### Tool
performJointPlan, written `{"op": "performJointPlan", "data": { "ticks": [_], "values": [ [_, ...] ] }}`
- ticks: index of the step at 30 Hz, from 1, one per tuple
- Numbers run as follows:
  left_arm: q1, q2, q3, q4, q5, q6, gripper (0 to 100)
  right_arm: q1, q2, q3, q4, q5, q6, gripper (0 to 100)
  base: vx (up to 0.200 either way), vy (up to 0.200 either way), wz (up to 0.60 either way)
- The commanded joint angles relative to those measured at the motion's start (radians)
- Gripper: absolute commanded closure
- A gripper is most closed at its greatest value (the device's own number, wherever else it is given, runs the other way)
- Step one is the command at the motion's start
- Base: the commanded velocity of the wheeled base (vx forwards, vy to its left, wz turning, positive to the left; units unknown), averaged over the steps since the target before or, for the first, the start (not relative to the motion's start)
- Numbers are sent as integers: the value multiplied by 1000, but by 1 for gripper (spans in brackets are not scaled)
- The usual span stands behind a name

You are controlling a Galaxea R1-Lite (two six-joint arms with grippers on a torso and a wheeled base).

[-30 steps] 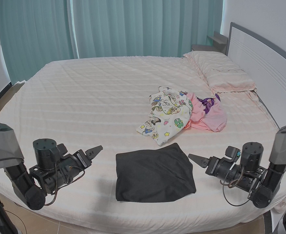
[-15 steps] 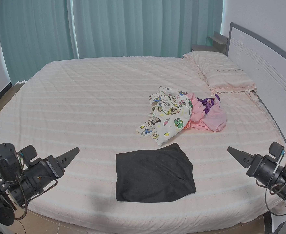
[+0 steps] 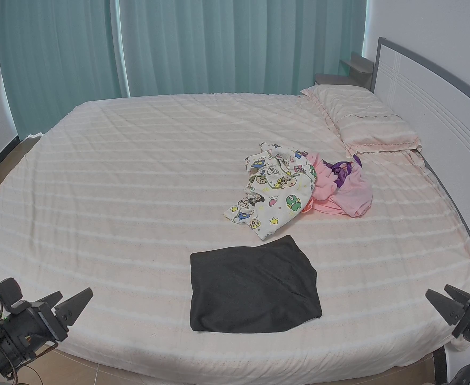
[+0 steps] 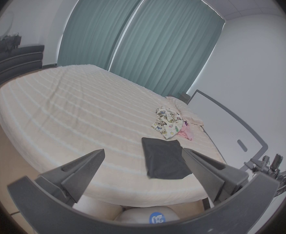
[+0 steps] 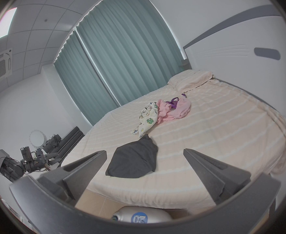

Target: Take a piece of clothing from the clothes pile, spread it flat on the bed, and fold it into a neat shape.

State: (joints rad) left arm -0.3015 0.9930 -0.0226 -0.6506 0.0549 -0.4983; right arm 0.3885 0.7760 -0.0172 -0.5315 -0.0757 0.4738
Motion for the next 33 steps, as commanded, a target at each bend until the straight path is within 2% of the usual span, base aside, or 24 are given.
{"op": "performJointPlan", "data": {
  "ticks": [1,2,3,4,5,7,10,13,17,18,21,24,27,30,33],
  "values": [
    [5,-450,6,315,109,107,0,-111,-483,17,317,-19,-69,0,0,0,0],
    [5,-458,6,325,115,109,0,-117,-491,17,324,-18,-69,0,0,0,0],
    [5,-501,7,371,158,119,0,-148,-538,17,378,-10,-72,0,0,0,0],
    [5,-501,7,371,158,119,0,-148,-538,17,378,-10,-72,0,0,0,0],
    [4,-548,7,417,194,133,0,-181,-590,17,432,-9,-95,0,0,0,0],
    [5,-600,9,453,209,149,0,-209,-633,10,466,-4,-119,0,0,0,0],
    [7,-672,10,505,223,168,0,-244,-672,6,478,7,-141,0,0,0,0],
    [7,-803,7,635,255,224,0,-326,-687,8,478,21,-190,0,0,0,0],
    [27,-838,6,646,260,238,0,-381,-745,6,484,91,-253,0,0,0,0],
    [50,-843,6,646,258,242,0,-390,-776,11,475,111,-299,0,0,0,0],
    [81,-846,6,646,257,268,0,-390,-774,11,482,85,-373,0,0,0,0],
    [102,-853,6,646,257,290,0,-390,-774,10,482,77,-374,0,0,0,0],
    [190,-879,6,646,246,345,0,-390,-774,8,487,74,-380,0,0,0,0],
    [240,-899,6,646,217,380,0,-390,-774,3,505,63,-386,0,0,0,0],
    [271,-924,6,646,201,406,0,-390,-774,2,510,5,-420,0,0,0,0]
  ]
}}
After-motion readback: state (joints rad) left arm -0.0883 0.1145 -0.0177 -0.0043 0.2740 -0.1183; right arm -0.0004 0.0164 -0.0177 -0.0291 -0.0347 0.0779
